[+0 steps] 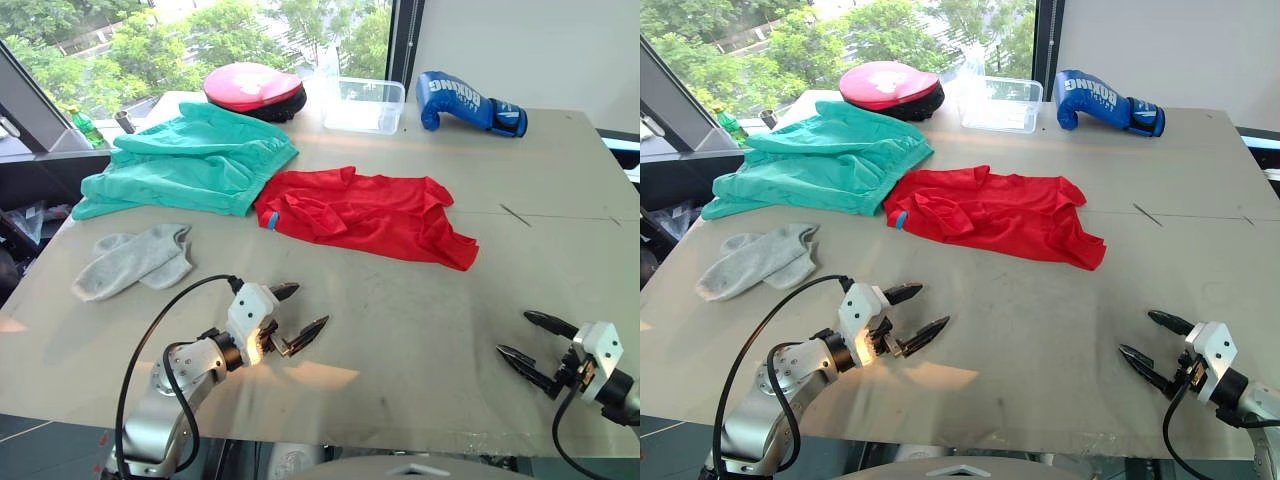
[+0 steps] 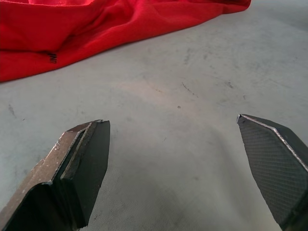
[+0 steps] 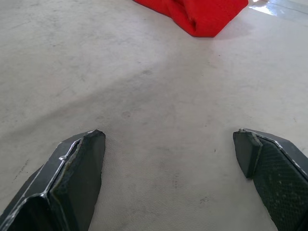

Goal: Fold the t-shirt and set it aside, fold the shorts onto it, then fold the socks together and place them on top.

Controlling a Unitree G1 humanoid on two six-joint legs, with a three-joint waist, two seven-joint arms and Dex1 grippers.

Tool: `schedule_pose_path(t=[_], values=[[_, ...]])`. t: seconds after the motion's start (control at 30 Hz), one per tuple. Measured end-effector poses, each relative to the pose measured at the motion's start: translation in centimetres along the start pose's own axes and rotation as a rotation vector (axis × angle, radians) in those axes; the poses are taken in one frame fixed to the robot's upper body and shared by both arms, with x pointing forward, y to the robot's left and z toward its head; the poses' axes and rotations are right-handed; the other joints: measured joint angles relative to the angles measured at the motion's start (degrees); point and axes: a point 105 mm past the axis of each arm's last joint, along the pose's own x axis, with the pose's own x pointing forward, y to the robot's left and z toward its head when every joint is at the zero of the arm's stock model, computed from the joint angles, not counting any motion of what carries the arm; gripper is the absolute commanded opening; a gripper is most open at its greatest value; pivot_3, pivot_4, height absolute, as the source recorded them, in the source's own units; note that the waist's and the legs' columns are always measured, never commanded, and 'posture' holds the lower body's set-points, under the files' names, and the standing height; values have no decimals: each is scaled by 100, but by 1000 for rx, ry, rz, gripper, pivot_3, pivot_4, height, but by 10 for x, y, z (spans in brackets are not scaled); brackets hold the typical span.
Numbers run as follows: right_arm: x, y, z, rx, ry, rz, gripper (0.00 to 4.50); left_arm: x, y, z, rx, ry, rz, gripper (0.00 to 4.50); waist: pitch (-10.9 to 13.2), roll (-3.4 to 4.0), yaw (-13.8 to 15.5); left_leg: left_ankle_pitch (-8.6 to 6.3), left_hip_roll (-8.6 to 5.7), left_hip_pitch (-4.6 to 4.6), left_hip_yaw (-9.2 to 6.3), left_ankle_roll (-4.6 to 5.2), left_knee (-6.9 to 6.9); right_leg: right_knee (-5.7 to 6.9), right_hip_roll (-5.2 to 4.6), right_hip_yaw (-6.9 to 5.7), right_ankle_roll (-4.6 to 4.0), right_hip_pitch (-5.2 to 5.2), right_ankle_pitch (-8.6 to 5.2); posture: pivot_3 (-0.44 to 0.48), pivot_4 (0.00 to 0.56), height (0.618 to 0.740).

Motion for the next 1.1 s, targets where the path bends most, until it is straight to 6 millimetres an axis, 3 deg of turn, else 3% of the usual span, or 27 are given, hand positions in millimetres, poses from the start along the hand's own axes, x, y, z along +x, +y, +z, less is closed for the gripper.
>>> schedule_pose_path(t=[0.6,0.77,0.9,1.0,1.1], values=[[-1,-1,0,-14,-6,-4,4462,4,4,5,46,-40,-36,4500,0,0,5,0,0,0,0,0,0,-1,-1,-1,-1,0,0,0,150,735],[-1,0,2,-13,-8,-3,4462,20,27,26,245,-87,76,4500,0,-1,14,0,-1,-2,2,0,0,-3,-2,0,0,1,0,0,150,735],[2,2,7,-15,-19,-2,4462,36,33,36,276,-122,134,4500,1,-1,8,0,-1,0,3,1,-7,-1,2,0,3,0,2,0,150,735],[9,3,20,-40,-54,9,4462,60,39,54,314,-171,159,4500,0,0,21,1,-5,1,4,1,-7,0,28,0,16,0,9,0,150,735],[11,3,23,-41,-63,4,4462,75,40,54,359,-162,156,4500,0,-1,18,1,-6,0,5,1,-8,-1,35,4,25,0,11,0,150,735]])
